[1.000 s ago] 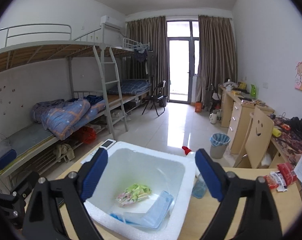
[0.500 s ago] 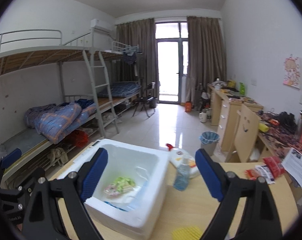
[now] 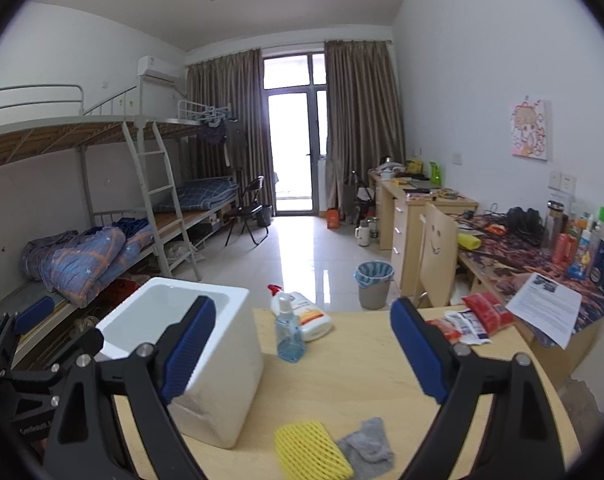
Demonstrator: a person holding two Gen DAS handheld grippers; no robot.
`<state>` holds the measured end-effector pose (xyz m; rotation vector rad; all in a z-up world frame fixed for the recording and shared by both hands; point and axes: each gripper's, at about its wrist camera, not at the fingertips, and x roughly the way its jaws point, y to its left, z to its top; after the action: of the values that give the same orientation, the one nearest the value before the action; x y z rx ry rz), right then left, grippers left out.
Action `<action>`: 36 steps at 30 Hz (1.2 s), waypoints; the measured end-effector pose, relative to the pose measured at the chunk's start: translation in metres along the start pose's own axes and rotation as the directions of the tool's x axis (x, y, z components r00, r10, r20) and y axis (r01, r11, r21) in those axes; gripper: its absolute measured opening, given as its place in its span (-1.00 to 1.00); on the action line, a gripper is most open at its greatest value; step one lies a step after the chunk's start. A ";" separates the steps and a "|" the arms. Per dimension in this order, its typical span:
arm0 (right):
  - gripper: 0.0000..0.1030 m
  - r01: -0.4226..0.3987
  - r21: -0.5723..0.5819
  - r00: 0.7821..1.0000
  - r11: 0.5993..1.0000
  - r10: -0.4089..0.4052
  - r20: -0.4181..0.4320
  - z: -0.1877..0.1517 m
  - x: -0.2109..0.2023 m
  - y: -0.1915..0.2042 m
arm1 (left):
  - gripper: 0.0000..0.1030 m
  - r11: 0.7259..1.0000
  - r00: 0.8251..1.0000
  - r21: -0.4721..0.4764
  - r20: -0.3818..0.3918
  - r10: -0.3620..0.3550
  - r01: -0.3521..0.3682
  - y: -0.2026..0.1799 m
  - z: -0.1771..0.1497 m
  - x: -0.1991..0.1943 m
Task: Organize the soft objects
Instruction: 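Withdraw both tools from the foam box back toward the table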
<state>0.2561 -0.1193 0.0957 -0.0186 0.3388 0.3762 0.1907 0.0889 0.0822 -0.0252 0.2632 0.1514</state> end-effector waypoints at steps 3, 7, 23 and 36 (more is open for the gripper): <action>0.78 0.010 0.009 1.000 1.000 -0.010 0.003 -0.005 -0.012 -0.010 | 0.99 1.000 1.000 0.005 0.000 -0.002 0.002 -0.012 -0.001 -0.006; 0.78 0.020 0.016 1.000 1.000 -0.021 0.021 -0.011 -0.029 -0.021 | 0.99 1.000 1.000 0.004 0.004 -0.021 0.021 -0.024 -0.002 -0.017; 0.86 0.023 -0.023 0.997 0.999 -0.022 0.070 -0.049 -0.083 -0.028 | 0.99 0.998 0.998 -0.002 0.026 -0.056 0.057 -0.047 -0.029 -0.069; 0.86 0.004 0.005 0.999 1.000 -0.004 0.047 -0.092 -0.093 -0.026 | 0.99 0.997 0.997 -0.020 0.030 -0.068 0.069 -0.049 -0.071 -0.095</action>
<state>0.1543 -0.1838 0.0386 -0.0057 0.2930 0.3710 0.0895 0.0236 0.0386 -0.0529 0.2313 0.0866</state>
